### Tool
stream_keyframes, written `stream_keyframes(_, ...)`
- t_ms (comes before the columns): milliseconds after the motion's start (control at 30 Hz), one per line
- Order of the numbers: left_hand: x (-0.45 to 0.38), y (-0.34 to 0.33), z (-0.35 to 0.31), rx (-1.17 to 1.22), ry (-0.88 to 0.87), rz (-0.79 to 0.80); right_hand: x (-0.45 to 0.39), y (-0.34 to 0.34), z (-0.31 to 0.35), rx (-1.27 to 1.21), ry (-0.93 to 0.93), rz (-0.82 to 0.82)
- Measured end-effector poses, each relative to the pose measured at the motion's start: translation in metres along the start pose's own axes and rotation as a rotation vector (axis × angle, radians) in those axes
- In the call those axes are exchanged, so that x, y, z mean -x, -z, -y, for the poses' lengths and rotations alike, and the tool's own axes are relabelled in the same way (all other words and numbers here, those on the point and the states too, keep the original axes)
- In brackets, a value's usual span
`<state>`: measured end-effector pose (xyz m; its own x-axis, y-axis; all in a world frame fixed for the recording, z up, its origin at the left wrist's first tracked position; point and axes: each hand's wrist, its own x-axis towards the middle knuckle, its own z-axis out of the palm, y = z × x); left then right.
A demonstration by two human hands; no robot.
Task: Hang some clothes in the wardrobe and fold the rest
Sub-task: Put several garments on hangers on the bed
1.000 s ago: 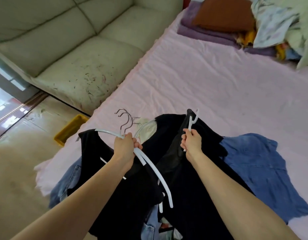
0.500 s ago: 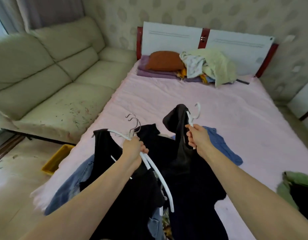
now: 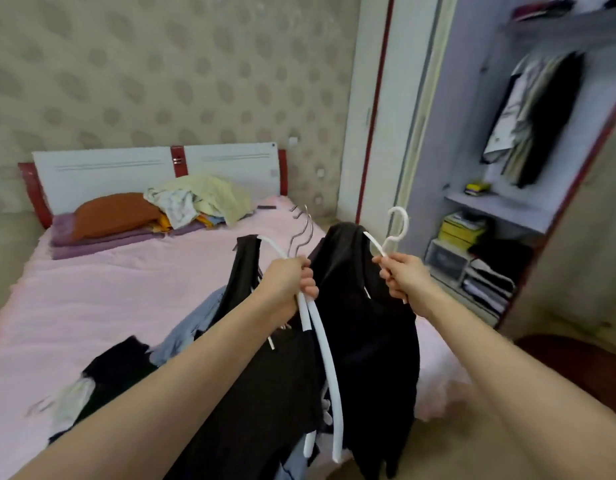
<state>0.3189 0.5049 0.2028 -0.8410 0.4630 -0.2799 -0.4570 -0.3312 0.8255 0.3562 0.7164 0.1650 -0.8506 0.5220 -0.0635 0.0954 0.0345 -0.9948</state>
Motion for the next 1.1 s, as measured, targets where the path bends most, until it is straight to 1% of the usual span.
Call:
stream_keyframes(67, -0.005, -0.061, 0.018, -0.056, 0.054, 0.104, 0.013, 0.066, 0.013, -0.006, 0.024, -0.088)
stream_keyframes(133, -0.013, -0.108, 0.034, -0.106, 0.067, 0.168, 0.022, 0.113, 0.023, -0.024, 0.01, -0.164)
stream_keyframes(200, -0.02, -0.167, 0.062, -0.165, 0.101, 0.256, 0.036, 0.173, 0.032, -0.051, -0.005, -0.238)
stream_keyframes(333, -0.049, -0.264, 0.111, -0.264, 0.128, 0.392, 0.044, 0.262, 0.038, -0.074, -0.04, -0.295)
stream_keyframes(433, -0.079, -0.327, 0.141, -0.31, 0.114, 0.45, 0.027, 0.319, 0.036, -0.076, -0.078, -0.329)
stream_keyframes(500, -0.105, -0.368, 0.163, -0.333, 0.104, 0.457, 0.005, 0.358, 0.032, -0.056, -0.092, -0.349)
stream_keyframes(533, -0.112, -0.373, 0.166, -0.346, 0.09, 0.453, -0.001, 0.362, 0.032, -0.051, -0.099, -0.358)
stream_keyframes(600, -0.13, -0.405, 0.181, -0.376, 0.092, 0.475, -0.023, 0.39, 0.026, -0.062, -0.107, -0.361)
stream_keyframes(700, -0.156, -0.442, 0.193, -0.393, 0.119, 0.481, -0.059, 0.426, 0.018, -0.047, -0.123, -0.371)
stream_keyframes(867, -0.236, -0.497, 0.208, -0.35, 0.145, 0.516, -0.129, 0.485, 0.007, 0.008, -0.121, -0.408)
stream_keyframes(1000, -0.312, -0.555, 0.217, -0.258, 0.265, 0.622, -0.204, 0.521, 0.007, 0.047, -0.086, -0.44)
stream_keyframes(1100, -0.357, -0.597, 0.214, -0.24, 0.328, 0.66, -0.252, 0.542, 0.017, 0.115, -0.105, -0.474)
